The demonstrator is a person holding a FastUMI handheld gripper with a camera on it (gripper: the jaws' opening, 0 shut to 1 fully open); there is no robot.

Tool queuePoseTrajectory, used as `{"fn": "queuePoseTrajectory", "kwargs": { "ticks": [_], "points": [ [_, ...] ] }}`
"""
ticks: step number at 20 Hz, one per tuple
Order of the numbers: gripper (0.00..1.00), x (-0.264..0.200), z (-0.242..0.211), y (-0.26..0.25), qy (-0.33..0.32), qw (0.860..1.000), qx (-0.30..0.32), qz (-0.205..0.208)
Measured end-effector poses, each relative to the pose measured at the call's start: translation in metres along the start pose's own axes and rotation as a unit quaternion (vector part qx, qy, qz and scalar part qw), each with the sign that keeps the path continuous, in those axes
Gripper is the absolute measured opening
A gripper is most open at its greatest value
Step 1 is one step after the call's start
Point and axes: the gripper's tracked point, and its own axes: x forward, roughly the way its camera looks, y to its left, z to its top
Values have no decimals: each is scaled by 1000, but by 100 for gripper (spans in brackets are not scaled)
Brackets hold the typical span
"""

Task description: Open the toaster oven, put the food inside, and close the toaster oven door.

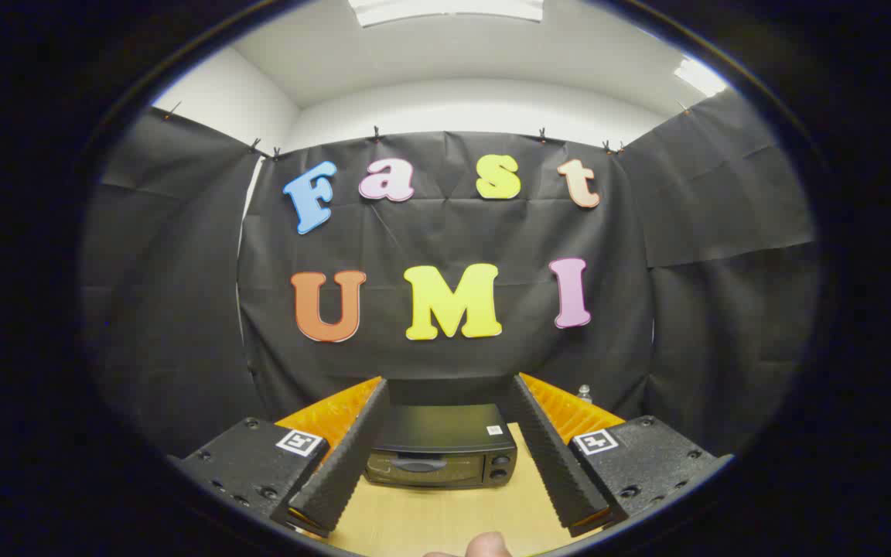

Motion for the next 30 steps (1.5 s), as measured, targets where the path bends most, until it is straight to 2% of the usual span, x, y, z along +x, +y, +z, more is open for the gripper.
{"fn": "queuePoseTrajectory", "kwargs": {
  "ticks": [10,23,30],
  "points": [
    [100,0,-5,-15,14,1000,2,-16],
    [100,0,-15,-9,37,999,0,-8],
    [100,11,-39,-5,67,998,-2,3]
  ]
}}
